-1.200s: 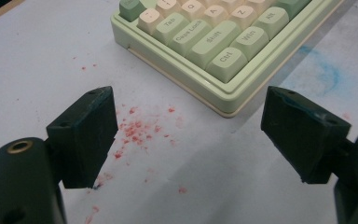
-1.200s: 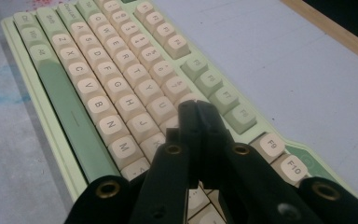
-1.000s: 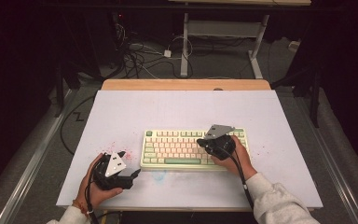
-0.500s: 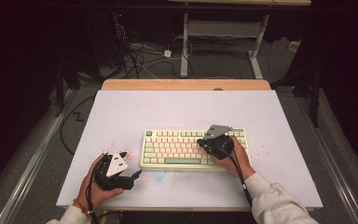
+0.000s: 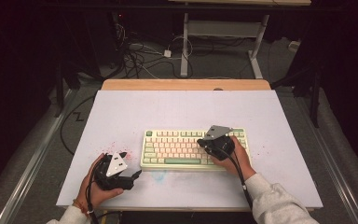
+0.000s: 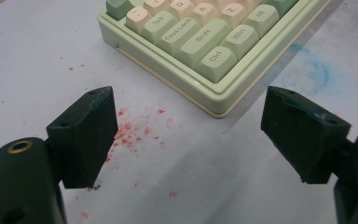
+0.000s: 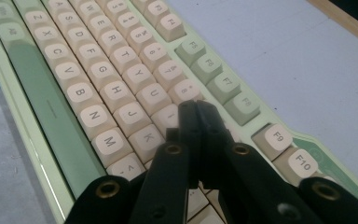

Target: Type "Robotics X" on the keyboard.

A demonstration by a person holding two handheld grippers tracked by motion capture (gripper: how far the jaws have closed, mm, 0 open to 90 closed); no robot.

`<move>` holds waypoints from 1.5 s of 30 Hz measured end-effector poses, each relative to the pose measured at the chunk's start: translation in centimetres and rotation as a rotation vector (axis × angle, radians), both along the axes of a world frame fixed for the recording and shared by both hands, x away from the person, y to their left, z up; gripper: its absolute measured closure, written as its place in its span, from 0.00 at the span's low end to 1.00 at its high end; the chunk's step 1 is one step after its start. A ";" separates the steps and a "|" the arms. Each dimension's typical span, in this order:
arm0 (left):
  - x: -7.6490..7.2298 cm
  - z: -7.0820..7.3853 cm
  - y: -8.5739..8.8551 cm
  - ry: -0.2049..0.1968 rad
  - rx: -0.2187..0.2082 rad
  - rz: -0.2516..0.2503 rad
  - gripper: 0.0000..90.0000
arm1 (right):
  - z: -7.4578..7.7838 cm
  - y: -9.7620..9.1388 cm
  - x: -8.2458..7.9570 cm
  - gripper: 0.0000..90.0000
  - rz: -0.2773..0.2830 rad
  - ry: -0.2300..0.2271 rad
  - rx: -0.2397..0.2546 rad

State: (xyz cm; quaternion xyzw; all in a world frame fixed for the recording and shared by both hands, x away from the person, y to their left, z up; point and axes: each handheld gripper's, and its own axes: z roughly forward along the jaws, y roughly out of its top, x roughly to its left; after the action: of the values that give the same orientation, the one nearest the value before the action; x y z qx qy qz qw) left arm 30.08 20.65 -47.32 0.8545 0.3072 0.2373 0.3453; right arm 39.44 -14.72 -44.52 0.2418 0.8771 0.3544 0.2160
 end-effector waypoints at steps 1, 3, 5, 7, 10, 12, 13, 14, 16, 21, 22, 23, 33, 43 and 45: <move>0.0 0.0 -0.1 0.001 0.003 -0.002 0.19 | 0.1 -0.1 -0.1 1.00 -0.004 -0.003 0.003; 0.0 -0.1 -0.1 0.002 0.002 -0.001 0.19 | 0.4 -0.4 -0.2 1.00 0.000 -0.006 0.012; 0.1 0.0 -0.1 -0.008 0.007 -0.005 0.19 | 0.7 -0.6 -0.3 1.00 -0.005 -0.012 0.025; 0.1 0.0 -0.1 -0.006 0.009 -0.007 0.19 | 0.9 -0.9 -0.4 1.00 -0.007 -0.018 0.036; 0.2 -0.1 -0.2 -0.005 0.013 -0.008 0.19 | 1.2 -1.2 -0.6 1.00 -0.008 -0.021 0.055; 0.2 -0.1 -0.2 -0.004 0.013 -0.008 0.19 | 1.5 -1.5 -0.8 0.99 -0.010 -0.026 0.065; 0.2 -0.1 -0.3 -0.003 0.013 -0.008 0.19 | 1.6 -1.6 -0.8 0.98 -0.006 -0.029 0.071; 0.2 -0.1 -0.3 0.008 0.009 -0.004 0.19 | 1.8 -1.8 -0.9 0.97 -0.007 -0.032 0.078; 0.2 -0.1 -0.3 0.009 0.010 -0.005 0.19 | 2.0 -2.1 -1.1 0.95 -0.006 -0.041 0.089; 0.2 -0.1 -0.3 0.009 0.011 -0.006 0.19 | 2.6 -2.8 -1.6 0.84 -0.015 -0.059 0.113; 0.1 -0.1 -0.3 0.010 0.011 -0.008 0.19 | 2.7 -2.9 -1.7 0.80 -0.017 -0.071 0.114; 0.1 -0.1 -0.3 0.010 0.011 -0.008 0.19 | 2.8 -3.1 -1.8 0.75 -0.023 -0.081 0.118; 0.2 0.0 -0.3 -0.002 0.014 0.003 0.20 | 3.2 -5.0 -3.5 0.42 -0.042 -0.133 0.171; 0.1 0.6 -0.4 0.006 -0.023 0.020 0.37 | 2.6 -7.2 -5.1 0.30 -0.102 -0.190 0.199; 0.3 0.7 -0.5 0.007 -0.023 0.028 0.41 | 2.2 -7.5 -5.4 0.30 -0.110 -0.200 0.197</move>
State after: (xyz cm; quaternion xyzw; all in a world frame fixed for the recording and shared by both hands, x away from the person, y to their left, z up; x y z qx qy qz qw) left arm 30.35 20.17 -46.63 0.8467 0.3232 0.2356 0.3508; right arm 34.04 -22.23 -42.27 0.2729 0.7976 0.4489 0.2965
